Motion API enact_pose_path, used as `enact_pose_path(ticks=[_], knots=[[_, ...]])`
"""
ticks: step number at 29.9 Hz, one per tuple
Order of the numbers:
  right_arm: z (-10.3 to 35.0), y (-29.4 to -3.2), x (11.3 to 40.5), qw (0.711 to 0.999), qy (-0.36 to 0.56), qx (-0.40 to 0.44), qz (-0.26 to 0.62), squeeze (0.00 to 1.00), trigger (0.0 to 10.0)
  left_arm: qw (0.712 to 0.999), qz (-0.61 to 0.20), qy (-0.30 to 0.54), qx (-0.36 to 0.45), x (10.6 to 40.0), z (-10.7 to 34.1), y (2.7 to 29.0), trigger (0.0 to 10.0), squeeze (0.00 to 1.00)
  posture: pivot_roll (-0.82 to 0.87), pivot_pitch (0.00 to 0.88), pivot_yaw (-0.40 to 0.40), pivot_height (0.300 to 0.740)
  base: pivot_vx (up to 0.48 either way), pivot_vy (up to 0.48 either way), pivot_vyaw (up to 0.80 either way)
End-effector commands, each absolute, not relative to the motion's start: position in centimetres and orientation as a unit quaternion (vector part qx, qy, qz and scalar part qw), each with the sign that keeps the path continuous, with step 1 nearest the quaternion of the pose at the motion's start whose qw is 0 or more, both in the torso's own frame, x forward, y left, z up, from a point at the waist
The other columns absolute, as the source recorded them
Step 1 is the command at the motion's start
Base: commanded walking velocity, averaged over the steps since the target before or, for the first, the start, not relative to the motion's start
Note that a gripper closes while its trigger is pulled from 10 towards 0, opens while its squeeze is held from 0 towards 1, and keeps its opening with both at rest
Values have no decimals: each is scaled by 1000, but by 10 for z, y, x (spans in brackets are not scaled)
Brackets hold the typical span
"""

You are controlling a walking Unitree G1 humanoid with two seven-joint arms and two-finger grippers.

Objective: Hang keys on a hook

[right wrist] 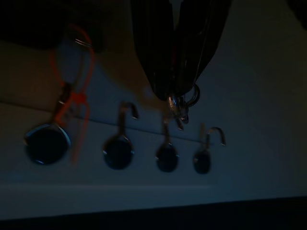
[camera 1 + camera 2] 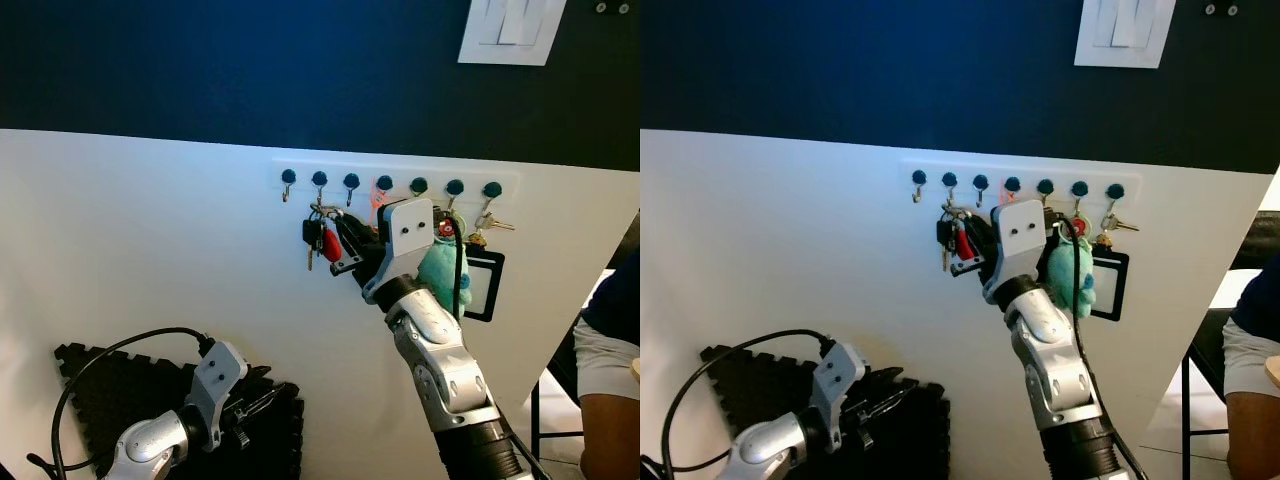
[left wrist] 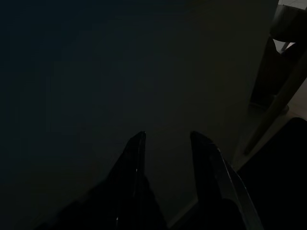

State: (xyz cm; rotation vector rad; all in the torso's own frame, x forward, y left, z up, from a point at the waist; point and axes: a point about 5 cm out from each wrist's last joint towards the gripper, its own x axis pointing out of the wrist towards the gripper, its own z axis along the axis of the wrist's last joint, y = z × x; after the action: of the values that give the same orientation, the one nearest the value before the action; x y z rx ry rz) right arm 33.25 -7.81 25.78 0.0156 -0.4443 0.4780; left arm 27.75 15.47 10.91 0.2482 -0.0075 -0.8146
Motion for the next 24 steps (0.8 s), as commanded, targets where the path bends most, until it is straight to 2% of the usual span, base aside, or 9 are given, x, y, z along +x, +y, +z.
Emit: enact_pose_path(ticks=[1,14,20,24], knots=[[255,-73,328,942,-222,15,251,0,10000,906,-404,-4,123,277,109,149,10000,0,79,26,-6,740,0,0,0],[228,-64,323,943,-188,20,274,0,10000,906,-404,-4,128,277,108,149,10000,0,81,19,-7,740,0,0,0],[245,-66,320,933,-237,33,269,0,10000,906,-403,-6,129,278,109,150,10000,0,80,19,-6,740,0,0,0],[261,-73,320,926,-277,47,251,0,10000,913,-395,-30,99,281,119,146,10000,0,81,24,-5,740,0,0,0]])
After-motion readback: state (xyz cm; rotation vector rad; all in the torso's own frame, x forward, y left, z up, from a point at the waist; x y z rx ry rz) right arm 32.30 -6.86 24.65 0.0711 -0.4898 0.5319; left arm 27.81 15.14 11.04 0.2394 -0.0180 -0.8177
